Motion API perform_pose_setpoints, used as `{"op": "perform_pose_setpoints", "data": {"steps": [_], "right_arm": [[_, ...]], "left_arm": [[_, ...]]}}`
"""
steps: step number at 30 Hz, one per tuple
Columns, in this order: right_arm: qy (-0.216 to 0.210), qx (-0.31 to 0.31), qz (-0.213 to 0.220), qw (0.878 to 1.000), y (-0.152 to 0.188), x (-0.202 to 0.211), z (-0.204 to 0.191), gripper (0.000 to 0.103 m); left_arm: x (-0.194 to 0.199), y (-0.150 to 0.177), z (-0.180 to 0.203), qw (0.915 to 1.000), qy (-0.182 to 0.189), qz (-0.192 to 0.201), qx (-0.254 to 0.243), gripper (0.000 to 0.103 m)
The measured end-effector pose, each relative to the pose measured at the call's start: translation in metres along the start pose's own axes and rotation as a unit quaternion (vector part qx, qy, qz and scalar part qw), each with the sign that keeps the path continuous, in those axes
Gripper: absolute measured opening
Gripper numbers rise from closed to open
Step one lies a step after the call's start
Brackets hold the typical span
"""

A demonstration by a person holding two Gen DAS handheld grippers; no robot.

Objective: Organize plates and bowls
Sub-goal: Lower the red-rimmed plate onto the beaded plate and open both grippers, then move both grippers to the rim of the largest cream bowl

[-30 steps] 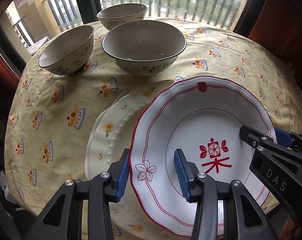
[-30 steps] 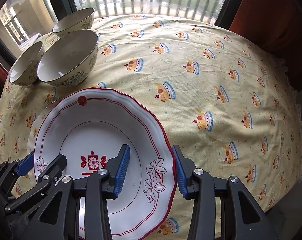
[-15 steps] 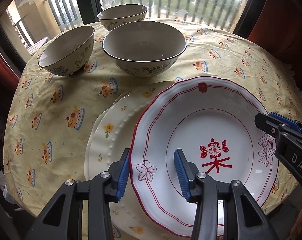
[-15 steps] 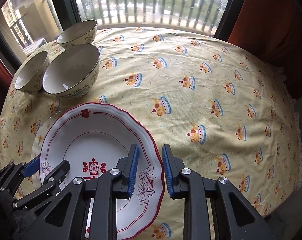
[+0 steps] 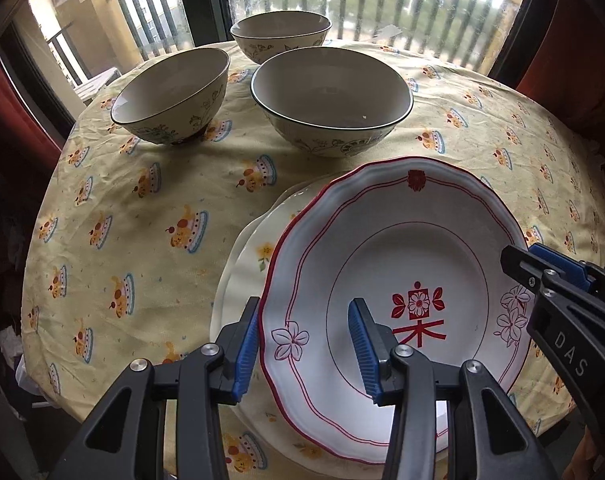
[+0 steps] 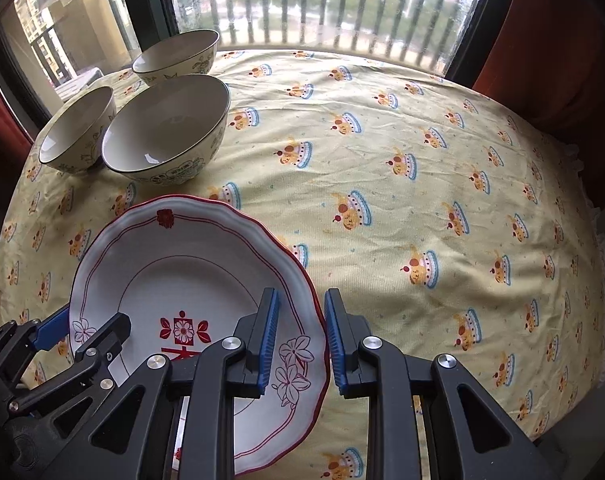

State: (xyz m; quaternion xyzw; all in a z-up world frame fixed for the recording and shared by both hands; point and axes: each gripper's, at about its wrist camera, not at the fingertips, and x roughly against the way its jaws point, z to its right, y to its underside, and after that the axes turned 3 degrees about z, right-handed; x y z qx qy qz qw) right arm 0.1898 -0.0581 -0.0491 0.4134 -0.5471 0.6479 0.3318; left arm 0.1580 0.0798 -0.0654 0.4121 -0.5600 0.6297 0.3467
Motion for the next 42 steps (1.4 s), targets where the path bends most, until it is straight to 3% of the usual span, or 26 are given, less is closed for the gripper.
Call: {"op": "perform_pose_setpoints", "data": {"steps": [2,5,8,11,19,22,25,28,30,33,42], "right_arm": [[-0.003,0.002,0.0,1.0,0.0,-0.002,-0.004,0.026],[-0.041,0.005,0.003,0.999,-0.002,-0.002,-0.013,0.005],[-0.041,0.048,0.014,0.998,-0.002,0.001,-0.042,0.005],[-0.057,0.038,0.006,0.998,-0.002,-0.004,-0.046,0.005],[-0.045,0.016,0.003,0.999,-0.002,-0.007,-0.037,0.006],[-0.043,0.008,-0.004,0.999,0.0,-0.008,-0.033,0.007],[-0.045,0.006,-0.008,0.999,0.001,-0.008,-0.033,0.009],[-0.043,0.007,-0.009,0.999,0.003,-0.005,-0.033,0.022],[-0.048,0.0,-0.009,0.999,0.002,-0.001,-0.03,0.05],[-0.046,-0.006,0.003,0.999,-0.001,0.008,-0.024,0.071],[-0.082,0.026,0.015,0.996,-0.019,0.018,-0.018,0.076]], "left_arm": [[0.0,-0.001,-0.004,1.0,0.002,0.002,0.001,0.044],[0.002,-0.001,0.0,0.9999,0.003,0.008,-0.009,0.043],[-0.003,0.0,-0.001,0.9999,0.011,0.006,-0.005,0.043],[-0.003,0.0,-0.004,0.9999,0.006,0.007,-0.008,0.042],[-0.002,0.002,-0.005,0.9996,0.003,0.015,-0.022,0.045],[-0.004,0.002,-0.008,0.9997,0.002,0.013,-0.022,0.057],[-0.003,0.001,-0.012,0.9998,0.012,0.008,-0.013,0.063],[0.002,-0.001,-0.013,0.9996,0.021,0.014,-0.014,0.077],[0.006,-0.002,-0.011,0.9994,0.019,0.022,-0.02,0.083],[0.013,-0.006,-0.011,0.9994,0.022,0.026,-0.012,0.084],[0.028,-0.014,-0.014,0.998,-0.025,0.05,0.031,0.087]]}}
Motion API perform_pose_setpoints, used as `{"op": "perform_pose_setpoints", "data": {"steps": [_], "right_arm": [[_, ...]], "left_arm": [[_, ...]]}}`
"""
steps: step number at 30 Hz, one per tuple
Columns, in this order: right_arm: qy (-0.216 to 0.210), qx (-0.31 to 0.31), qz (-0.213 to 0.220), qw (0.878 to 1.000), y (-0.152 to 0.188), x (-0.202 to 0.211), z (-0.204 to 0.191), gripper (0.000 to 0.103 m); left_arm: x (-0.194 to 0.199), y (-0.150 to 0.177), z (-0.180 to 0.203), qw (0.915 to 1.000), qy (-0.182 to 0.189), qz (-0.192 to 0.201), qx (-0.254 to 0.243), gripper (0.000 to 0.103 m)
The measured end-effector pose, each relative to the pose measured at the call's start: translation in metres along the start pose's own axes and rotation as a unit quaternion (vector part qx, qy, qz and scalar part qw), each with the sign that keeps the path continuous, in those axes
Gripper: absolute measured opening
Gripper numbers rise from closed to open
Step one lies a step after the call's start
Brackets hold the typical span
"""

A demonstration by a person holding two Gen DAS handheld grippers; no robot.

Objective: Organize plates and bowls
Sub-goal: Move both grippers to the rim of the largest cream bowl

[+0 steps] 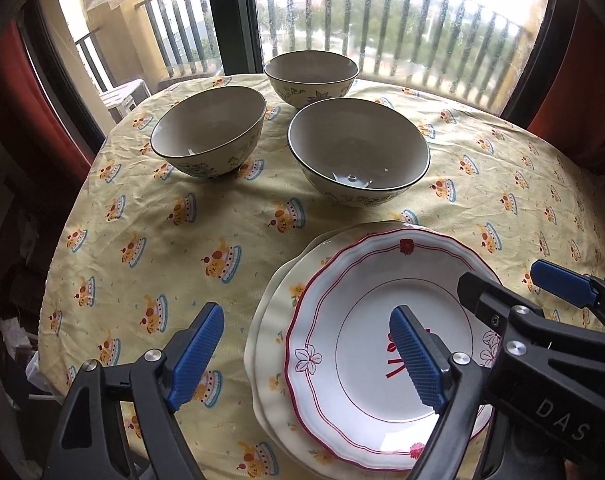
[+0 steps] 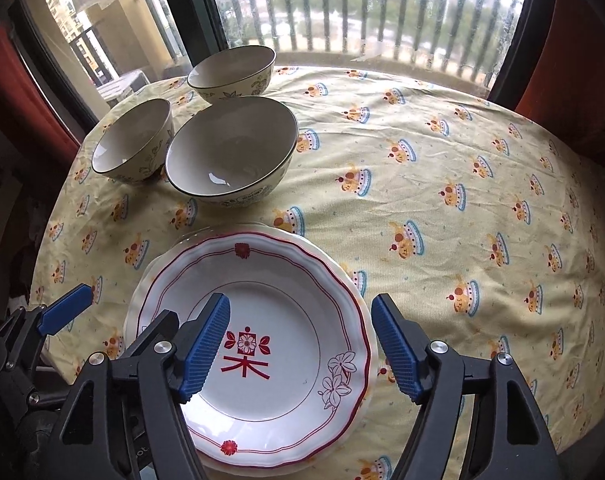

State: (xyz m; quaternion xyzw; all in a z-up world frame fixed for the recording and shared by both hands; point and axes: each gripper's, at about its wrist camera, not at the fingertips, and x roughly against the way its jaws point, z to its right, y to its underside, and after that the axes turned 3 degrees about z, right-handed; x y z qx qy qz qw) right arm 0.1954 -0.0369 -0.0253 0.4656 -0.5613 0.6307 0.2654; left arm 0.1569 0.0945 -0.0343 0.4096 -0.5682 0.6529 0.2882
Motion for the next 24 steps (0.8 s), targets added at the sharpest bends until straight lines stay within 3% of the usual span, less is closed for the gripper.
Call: {"op": "perform_pose_setpoints", "data": {"steps": [4,11,24], "right_arm": [[-0.005,0.03,0.02,0.999,-0.01,0.004,-0.009,0.076],[0.004,0.016,0.035,0.999,-0.034,0.003,-0.034,0.076],[0.056,-0.074,0.061,0.994,-0.078,-0.028,-0.104,0.076]], "left_arm": [[0.0,-0.008,-0.008,0.9998,-0.014,0.005,0.012,0.087],[-0.004,-0.034,-0.038,0.9998,-0.002,0.022,0.003,0.087],[-0.045,-0.095,-0.11,0.9982,0.016,0.031,-0.048,0.079]]}}
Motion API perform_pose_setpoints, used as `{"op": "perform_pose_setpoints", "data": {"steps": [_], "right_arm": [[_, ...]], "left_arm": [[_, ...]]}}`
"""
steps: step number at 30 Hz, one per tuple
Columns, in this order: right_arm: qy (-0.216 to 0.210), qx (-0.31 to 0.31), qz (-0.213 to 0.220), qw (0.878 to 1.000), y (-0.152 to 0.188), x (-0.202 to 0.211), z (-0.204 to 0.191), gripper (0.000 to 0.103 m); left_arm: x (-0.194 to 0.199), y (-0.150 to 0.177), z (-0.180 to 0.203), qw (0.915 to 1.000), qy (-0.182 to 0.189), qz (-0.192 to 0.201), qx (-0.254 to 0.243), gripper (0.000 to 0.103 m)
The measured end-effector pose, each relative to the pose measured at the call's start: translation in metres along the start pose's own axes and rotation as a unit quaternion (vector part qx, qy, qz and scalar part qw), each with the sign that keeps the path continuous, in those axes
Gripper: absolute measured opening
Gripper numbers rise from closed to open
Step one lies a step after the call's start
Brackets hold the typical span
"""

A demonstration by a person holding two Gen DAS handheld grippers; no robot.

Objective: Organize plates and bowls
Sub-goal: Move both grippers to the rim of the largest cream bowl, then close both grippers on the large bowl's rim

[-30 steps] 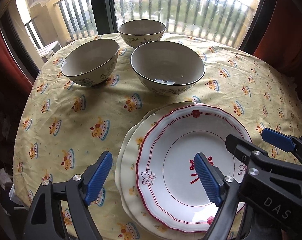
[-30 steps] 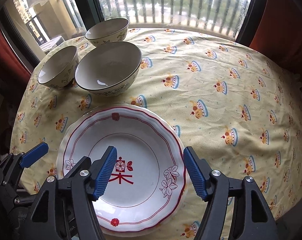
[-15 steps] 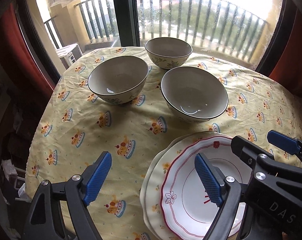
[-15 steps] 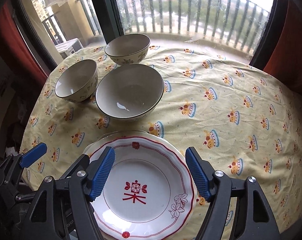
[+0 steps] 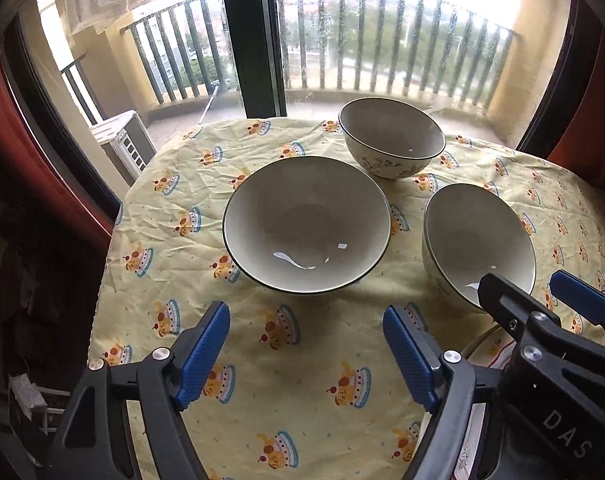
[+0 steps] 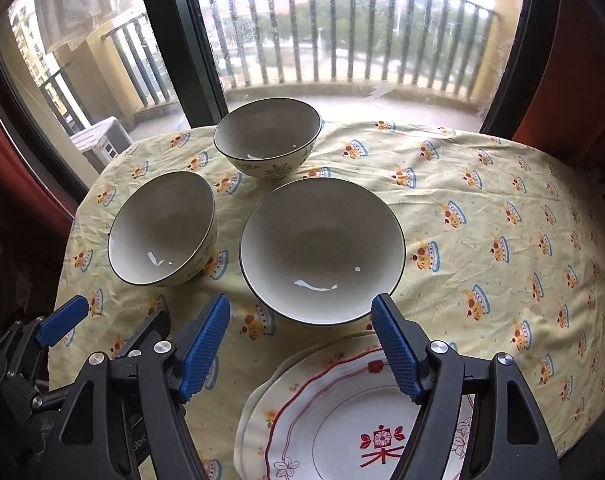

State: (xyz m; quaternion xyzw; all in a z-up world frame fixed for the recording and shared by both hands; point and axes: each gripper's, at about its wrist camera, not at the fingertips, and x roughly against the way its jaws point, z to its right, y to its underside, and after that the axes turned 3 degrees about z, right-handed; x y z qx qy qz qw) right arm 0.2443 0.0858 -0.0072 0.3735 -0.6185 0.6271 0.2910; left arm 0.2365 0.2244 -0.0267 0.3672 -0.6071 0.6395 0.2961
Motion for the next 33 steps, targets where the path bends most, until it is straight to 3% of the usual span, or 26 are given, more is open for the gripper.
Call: {"op": "perform_pose_setpoints", "data": {"steps": [11,15,22,28,29,33], "right_arm": [[0.001,-0.011,0.015,1.0,-0.038,-0.033,-0.05,0.072],[-0.002,-0.017,0.006,1.0,-0.048,-0.055,-0.064,0.063],[0.009,-0.028,-0.012,0.999,-0.057,-0.086,-0.076,0.055],[0.019,-0.039,-0.029,0.999,-0.057,-0.101,-0.072,0.03],[0.016,-0.033,-0.028,0.999,-0.057,-0.103,-0.072,0.021],[0.03,-0.005,-0.026,0.999,-0.06,-0.104,-0.079,0.016]], "left_arm": [[-0.04,-0.035,-0.04,0.9999,0.004,0.005,0.012,0.061],[-0.057,-0.045,-0.043,1.0,-0.001,0.005,0.002,0.049],[-0.08,-0.049,-0.05,0.9994,0.018,-0.013,0.028,0.039],[-0.084,-0.047,-0.047,0.9996,0.021,-0.009,0.019,0.033],[-0.083,-0.047,-0.047,0.9996,0.02,-0.005,0.021,0.03],[-0.082,-0.047,-0.049,0.9996,0.019,-0.002,0.018,0.026]]}}
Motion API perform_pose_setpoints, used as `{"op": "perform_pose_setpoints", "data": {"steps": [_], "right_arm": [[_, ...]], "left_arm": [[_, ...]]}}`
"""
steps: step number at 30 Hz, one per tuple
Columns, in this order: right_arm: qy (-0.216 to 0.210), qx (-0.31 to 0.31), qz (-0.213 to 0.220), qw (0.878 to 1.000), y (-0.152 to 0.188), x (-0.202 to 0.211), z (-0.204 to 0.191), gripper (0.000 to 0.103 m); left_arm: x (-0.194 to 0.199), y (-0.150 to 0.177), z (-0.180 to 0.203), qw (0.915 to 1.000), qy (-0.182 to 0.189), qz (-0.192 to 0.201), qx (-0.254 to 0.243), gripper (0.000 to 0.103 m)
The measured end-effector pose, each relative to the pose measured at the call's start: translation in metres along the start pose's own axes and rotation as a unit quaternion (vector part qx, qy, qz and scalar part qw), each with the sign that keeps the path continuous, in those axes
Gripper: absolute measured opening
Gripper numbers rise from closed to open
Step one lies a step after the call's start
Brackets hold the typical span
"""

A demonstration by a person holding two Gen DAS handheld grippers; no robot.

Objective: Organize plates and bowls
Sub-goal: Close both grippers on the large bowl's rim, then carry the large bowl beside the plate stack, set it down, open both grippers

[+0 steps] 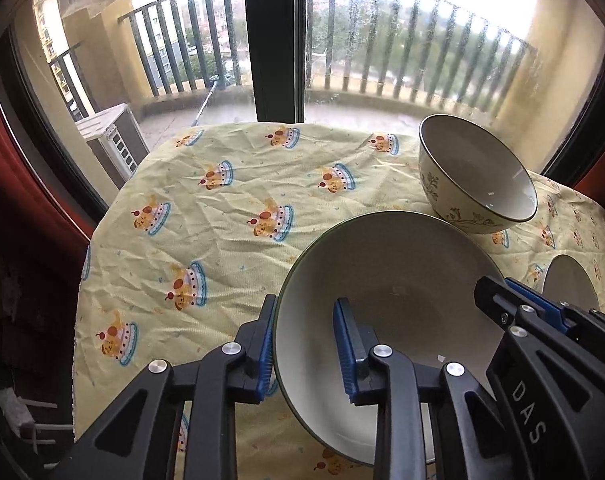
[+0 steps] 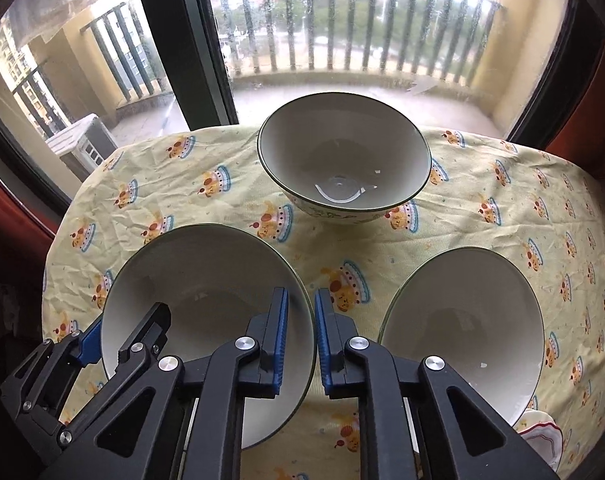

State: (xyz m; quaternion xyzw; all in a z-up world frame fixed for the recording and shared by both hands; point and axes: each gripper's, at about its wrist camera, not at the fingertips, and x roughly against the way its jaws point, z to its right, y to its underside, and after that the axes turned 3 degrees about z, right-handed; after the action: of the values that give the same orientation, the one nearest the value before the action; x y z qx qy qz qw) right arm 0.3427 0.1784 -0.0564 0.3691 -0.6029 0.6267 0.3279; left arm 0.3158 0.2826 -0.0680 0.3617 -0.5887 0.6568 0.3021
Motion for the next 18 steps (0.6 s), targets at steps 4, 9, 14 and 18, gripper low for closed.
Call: {"op": "perform_pose_setpoints", "data": {"steps": [4,9,14,18], "right_arm": [[0.002,-0.002,-0.005,1.0,0.0,0.0,0.001,0.016],[0.002,0.013,-0.003,1.0,0.002,0.008,0.001,0.016],[-0.012,0.01,-0.005,1.0,0.007,0.022,0.007,0.016],[-0.021,0.003,-0.006,1.0,0.012,0.036,0.015,0.016]], "left_arm": [[-0.001,0.0,0.0,1.0,0.001,-0.009,0.002,0.026],[0.005,0.003,0.002,0.9999,-0.001,-0.014,0.004,0.026],[0.019,0.008,0.006,0.9998,-0.01,-0.015,0.006,0.026],[0.034,0.01,0.013,0.9997,-0.019,-0.01,0.009,0.026]]}}
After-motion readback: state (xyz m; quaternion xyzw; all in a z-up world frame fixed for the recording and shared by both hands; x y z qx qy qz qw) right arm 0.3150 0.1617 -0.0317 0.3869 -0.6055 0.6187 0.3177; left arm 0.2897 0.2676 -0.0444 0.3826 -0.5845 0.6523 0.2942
